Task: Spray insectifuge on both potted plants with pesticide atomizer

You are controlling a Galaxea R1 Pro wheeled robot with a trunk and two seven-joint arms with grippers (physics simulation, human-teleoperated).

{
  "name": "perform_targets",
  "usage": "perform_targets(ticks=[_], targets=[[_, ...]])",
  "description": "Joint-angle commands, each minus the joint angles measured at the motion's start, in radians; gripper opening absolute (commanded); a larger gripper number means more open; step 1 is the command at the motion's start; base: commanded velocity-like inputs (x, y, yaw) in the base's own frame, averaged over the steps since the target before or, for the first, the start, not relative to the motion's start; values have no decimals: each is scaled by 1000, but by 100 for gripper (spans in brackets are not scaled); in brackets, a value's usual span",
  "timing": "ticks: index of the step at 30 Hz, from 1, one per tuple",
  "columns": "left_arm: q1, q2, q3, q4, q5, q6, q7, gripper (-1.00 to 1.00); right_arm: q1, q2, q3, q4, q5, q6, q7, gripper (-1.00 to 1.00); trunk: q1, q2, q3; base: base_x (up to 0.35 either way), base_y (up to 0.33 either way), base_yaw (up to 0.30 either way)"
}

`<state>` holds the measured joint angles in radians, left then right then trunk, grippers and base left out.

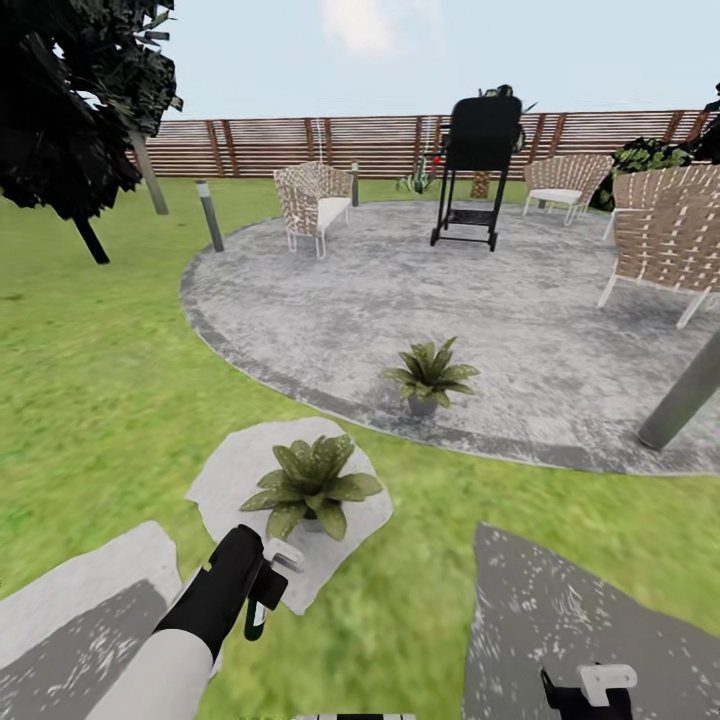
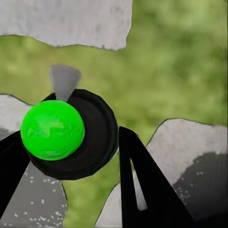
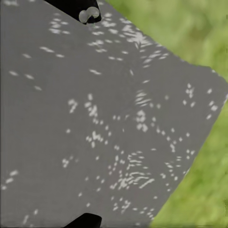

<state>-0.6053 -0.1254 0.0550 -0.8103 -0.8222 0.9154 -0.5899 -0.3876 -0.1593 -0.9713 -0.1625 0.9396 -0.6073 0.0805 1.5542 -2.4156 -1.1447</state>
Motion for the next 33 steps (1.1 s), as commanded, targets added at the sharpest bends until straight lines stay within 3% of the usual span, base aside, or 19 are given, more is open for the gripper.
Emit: perform_targets(ticks=[1, 17, 22, 27, 33], targets=[[-1, -1, 5, -1, -11, 2, -10, -100, -1, 0, -8, 1, 1, -3, 8, 100, 0, 0, -1, -2, -292, 244], [-1, -2, 4, 8, -14, 3, -10, -100, -1, 1, -8, 1, 1, -3, 8, 100, 0, 0, -1, 121, -256, 274], [0, -29, 3, 18, -5, 5, 105, -100, -1, 1, -7, 1, 1, -3, 10, 100, 0, 0, -1, 4, -3, 278], [0, -42, 2, 19, -7, 6, 117, -100, -1, 1, -7, 1, 1, -3, 10, 100, 0, 0, -1, 0, -108, 270], [0, -43, 2, 19, -7, 7, 117, -100, -1, 0, -9, 0, 1, -3, 9, 100, 0, 0, -1, 0, -263, 49]])
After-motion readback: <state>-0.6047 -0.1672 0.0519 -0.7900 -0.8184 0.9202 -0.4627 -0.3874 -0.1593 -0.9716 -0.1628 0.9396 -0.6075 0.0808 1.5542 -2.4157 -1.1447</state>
